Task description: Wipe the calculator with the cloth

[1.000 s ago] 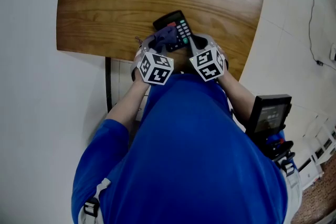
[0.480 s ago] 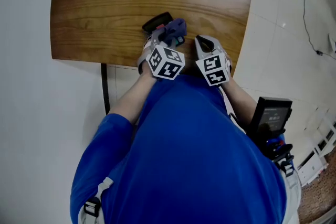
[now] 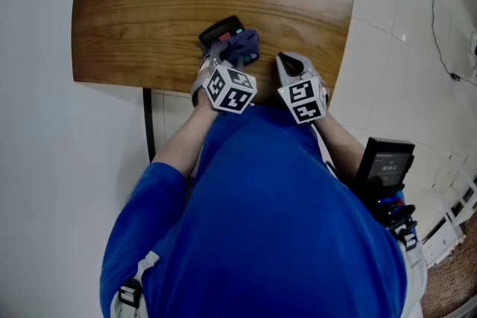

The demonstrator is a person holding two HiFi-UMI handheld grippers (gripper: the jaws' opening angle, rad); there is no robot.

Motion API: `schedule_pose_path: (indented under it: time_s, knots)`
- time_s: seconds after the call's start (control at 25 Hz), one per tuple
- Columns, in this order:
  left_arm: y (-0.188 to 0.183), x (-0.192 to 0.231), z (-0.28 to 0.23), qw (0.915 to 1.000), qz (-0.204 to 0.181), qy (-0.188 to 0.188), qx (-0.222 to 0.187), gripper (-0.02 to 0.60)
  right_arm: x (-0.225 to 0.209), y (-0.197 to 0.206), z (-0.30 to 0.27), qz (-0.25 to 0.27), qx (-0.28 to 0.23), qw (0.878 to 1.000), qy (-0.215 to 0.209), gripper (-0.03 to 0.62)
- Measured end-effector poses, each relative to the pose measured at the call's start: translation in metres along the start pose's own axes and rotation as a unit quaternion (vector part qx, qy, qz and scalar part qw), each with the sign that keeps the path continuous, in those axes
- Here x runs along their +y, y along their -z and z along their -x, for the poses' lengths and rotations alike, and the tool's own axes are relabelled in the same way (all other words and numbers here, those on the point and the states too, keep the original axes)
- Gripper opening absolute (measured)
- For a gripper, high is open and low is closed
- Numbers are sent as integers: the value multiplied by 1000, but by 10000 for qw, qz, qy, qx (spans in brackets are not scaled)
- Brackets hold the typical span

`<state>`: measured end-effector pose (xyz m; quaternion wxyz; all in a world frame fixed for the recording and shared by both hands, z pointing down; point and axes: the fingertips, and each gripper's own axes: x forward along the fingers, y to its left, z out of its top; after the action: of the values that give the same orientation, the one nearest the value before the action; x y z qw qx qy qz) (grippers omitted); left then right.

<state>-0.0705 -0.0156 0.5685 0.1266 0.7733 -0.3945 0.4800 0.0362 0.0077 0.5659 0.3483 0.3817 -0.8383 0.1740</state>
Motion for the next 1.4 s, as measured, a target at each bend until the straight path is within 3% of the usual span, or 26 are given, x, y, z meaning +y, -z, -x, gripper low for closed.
schedule_pose_path:
  time_s: [0.44, 0.64, 0.92, 1.4]
  knots:
    - [53, 16, 21, 9982, 475, -285, 234, 66, 4, 1, -3, -4, 22, 9999, -111, 3]
    - [33, 14, 20, 9989, 418, -221, 19, 66, 1, 0, -3, -30, 3, 10000, -69, 3]
    - [-16, -19, -10, 9996, -87, 194, -196, 66, -15, 6, 0, -182, 38, 9997, 133, 3]
    - [13, -9, -5, 9999, -1, 105, -12, 66, -17, 6, 1, -204, 38, 9997, 140, 3]
